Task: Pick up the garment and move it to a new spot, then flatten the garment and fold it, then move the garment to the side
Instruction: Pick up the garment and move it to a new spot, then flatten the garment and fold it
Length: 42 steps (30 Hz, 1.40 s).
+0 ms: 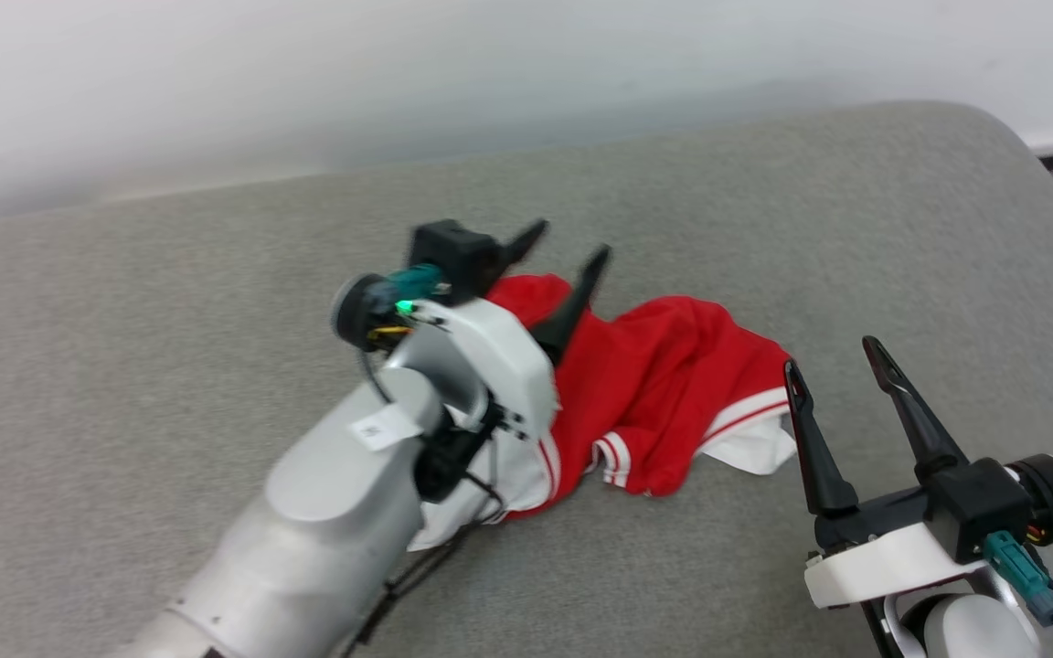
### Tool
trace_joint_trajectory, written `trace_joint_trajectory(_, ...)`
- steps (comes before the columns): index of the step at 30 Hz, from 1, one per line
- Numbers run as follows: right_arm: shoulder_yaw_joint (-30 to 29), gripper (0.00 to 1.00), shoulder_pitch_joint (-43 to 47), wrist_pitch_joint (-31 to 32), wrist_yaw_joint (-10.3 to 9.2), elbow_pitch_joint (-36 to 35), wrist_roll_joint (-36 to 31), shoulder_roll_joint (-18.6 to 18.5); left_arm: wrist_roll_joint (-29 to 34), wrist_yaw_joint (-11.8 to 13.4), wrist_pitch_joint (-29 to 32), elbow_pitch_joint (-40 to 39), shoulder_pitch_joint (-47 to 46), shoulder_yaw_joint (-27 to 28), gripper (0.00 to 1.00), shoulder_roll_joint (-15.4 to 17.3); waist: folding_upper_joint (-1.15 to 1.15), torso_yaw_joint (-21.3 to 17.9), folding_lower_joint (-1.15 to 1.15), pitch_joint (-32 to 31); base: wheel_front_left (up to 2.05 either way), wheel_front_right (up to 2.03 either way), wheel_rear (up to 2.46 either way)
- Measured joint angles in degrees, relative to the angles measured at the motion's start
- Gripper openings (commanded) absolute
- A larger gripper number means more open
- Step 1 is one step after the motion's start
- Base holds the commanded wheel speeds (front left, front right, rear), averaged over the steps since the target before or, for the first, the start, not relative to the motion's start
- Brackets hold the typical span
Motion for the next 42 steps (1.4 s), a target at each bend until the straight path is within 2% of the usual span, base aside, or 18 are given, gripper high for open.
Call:
trace_joint_trajectory(5,-1.22,1.00,1.21,0.01,0.00,0.13,-1.01,0.01,1.36,2.18,-4.55,-3.05,2.01,2.96,1.00,6.21,0.00,4.09,0.00,-2.67,0.00,0.00,0.00)
trace_joint_trajectory(10,-2.53,1.00,2.45,0.00,0.00,-0.11,-1.47,0.01,2.96,5.82,-6.35,-9.99,9.15,7.67,1.00,13.62,0.00,7.06,0.00,-5.20,0.00,0.00,0.00)
trace_joint_trajectory(16,-3.52,1.00,3.47,0.00,0.00,-0.77,-1.87,0.00,7.21,9.83,-6.59,-23.60,22.24,14.85,1.00,17.64,0.00,9.05,0.00,-6.51,0.00,0.00,0.00)
trace_joint_trajectory(19,-3.74,1.00,3.71,0.01,0.00,-1.01,-1.92,0.01,9.27,11.09,-6.59,-29.25,29.37,18.26,1.00,17.19,0.00,9.29,0.00,-6.69,0.00,0.00,0.00)
trace_joint_trajectory(23,-4.01,1.00,4.65,0.00,0.00,-1.14,-2.03,0.00,11.79,10.88,-6.59,-34.42,36.86,21.24,1.00,14.37,0.00,9.47,0.00,-7.04,0.00,0.00,0.00)
trace_joint_trajectory(32,-4.05,1.00,5.35,0.01,0.00,-1.31,-1.86,0.00,16.90,7.72,-6.59,-37.29,45.45,26.21,1.00,6.69,0.00,8.82,0.00,-7.63,0.00,0.00,0.00)
trace_joint_trajectory(36,-3.83,1.00,5.38,0.00,0.00,-1.37,-1.71,0.00,18.68,5.91,-6.60,-36.65,46.32,27.72,1.00,5.28,0.00,8.44,0.00,-7.63,0.00,0.00,0.00)
trace_joint_trajectory(40,-3.69,1.00,5.39,0.01,0.00,-1.47,-1.89,0.00,21.37,5.56,-6.56,-35.82,46.29,27.46,1.00,5.99,0.00,7.98,0.00,-7.05,0.00,0.00,0.00)
trace_joint_trajectory(42,-3.86,1.00,5.38,0.00,0.00,-1.65,-1.94,0.00,20.79,5.16,-3.70,-35.90,45.48,26.73,1.00,5.87,0.00,7.87,0.00,-6.38,0.00,0.00,0.00)
